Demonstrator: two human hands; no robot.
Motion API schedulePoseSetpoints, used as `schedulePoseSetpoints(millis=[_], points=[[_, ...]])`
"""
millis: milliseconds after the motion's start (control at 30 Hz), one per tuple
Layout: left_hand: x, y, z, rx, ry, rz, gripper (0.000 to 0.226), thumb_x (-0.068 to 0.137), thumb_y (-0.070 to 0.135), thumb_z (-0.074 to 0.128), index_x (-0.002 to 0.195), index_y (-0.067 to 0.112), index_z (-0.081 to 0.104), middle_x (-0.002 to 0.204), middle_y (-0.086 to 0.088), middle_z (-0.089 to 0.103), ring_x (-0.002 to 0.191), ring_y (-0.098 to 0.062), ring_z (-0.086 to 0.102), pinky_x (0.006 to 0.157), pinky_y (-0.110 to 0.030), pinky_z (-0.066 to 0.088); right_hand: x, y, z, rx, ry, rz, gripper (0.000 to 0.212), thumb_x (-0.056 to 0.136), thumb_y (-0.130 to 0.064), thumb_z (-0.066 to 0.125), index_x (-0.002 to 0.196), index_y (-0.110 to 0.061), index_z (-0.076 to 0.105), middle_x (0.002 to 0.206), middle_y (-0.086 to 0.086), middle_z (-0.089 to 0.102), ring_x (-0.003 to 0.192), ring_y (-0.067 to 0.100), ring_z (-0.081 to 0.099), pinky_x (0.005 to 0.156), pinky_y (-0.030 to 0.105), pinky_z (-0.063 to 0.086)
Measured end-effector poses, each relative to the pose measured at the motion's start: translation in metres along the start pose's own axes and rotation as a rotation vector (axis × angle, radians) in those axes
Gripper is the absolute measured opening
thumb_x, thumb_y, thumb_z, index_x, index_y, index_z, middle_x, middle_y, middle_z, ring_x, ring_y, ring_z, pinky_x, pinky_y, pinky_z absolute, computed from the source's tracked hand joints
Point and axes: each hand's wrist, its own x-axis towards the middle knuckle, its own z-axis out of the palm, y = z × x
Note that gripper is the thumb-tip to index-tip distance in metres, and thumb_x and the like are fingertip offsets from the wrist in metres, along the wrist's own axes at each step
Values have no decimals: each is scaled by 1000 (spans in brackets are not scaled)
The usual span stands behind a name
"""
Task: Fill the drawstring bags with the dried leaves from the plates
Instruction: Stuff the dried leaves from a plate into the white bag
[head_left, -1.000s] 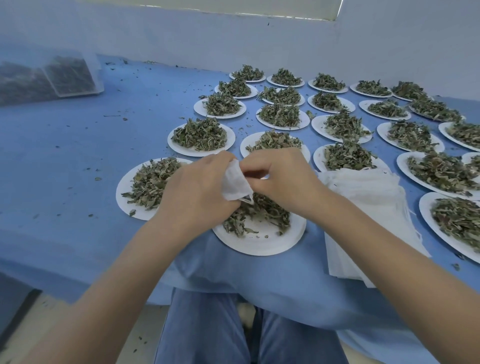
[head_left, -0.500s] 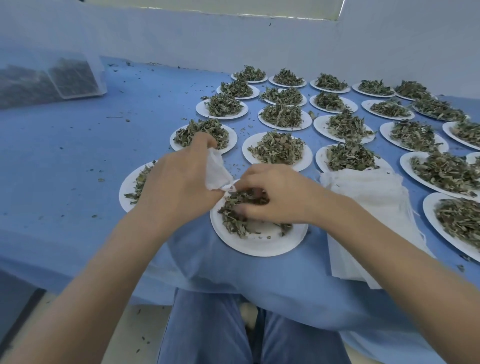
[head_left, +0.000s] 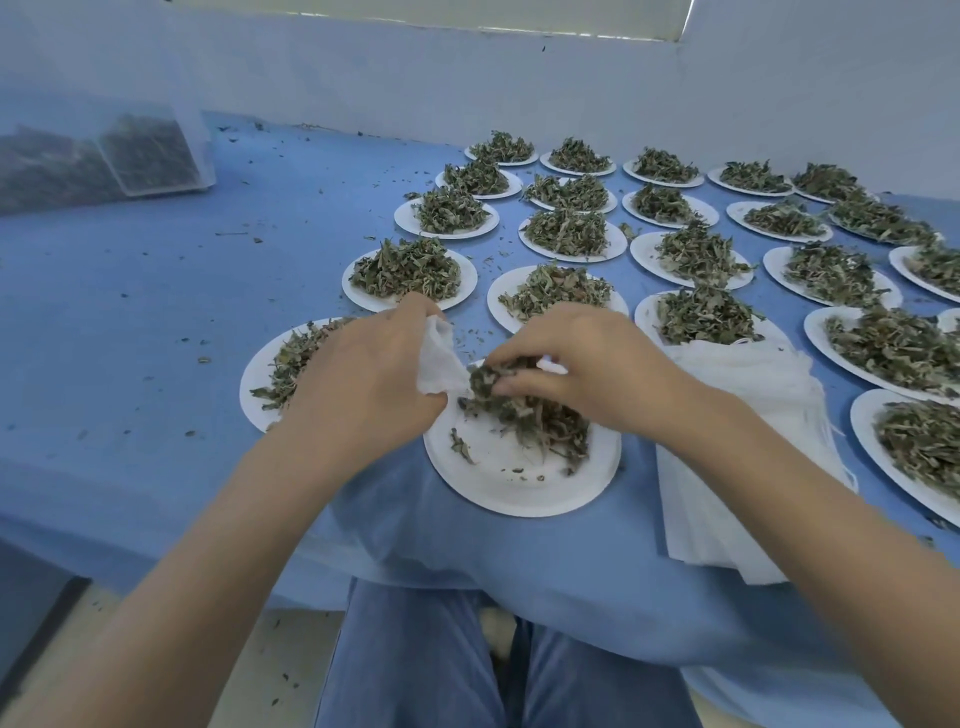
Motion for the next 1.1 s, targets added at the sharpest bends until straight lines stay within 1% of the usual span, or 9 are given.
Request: schedulePoseSetpoints(millis=[100,167,300,500,733,833,933,1000,1100], points=[[1,3,1,-30,-35,1,41,70,16,66,107,21,48,68,19,38,69,-19,42,50,-17,29,-4,4,-14,115,112,40,28,82,-37,66,107,-26,71,100,-8,69,83,-2,50,73,10,38],[1,7,2,-47,-60,7,43,70,16,66,108,21,47,70,19,36,71,-20,42,50,-24,30,-4,1,-18,200,151,40,26,81,-31,69,106,-22,72,96,-6,70,78,1,54,77,18,45],[3,16,5,-42,-89,32,51,70,18,69,115,19,45,77,11,39,74,-20,41,55,-31,29,-1,-7,-18,169,169,-55,24,81,-20,71,105,-17,72,95,-5,69,78,-3,53,73,6,37],[6,18,8,-53,-63,23,50,71,22,69,115,18,45,86,7,45,74,-20,44,59,-32,38,1,-15,-20,-2,81,-145,21,85,-13,66,105,-10,72,99,10,69,92,25,63,81,36,45],[8,18,9,-34,-29,7,51,69,23,69,116,17,49,89,6,53,78,-20,49,61,-29,32,3,-11,-32,-8,-22,-182,22,90,-12,61,109,-13,70,111,2,66,102,18,60,88,33,41],[7,23,9,-52,-36,62,50,69,23,70,114,18,51,87,5,55,76,-19,48,60,-27,26,6,-12,-28,-9,-4,-217,18,89,-8,60,103,-7,72,106,4,67,98,19,60,84,32,42],[6,31,10,-75,-50,60,48,71,25,68,115,18,49,84,9,48,73,-12,36,55,-27,16,7,-13,-19,24,131,-198,13,82,-2,58,84,-3,71,83,7,68,76,22,59,68,27,41],[7,34,10,-142,-48,22,44,71,25,65,112,20,49,90,9,54,75,-12,40,55,-29,23,5,-17,-10,144,258,-136,12,76,2,61,80,-3,71,73,5,67,67,19,58,65,25,43],[10,38,7,-257,-72,-4,38,70,25,61,105,20,50,94,10,59,83,-13,55,64,-29,45,3,-20,-1,503,280,23,23,76,5,66,95,-6,71,86,5,72,83,19,66,81,37,52]])
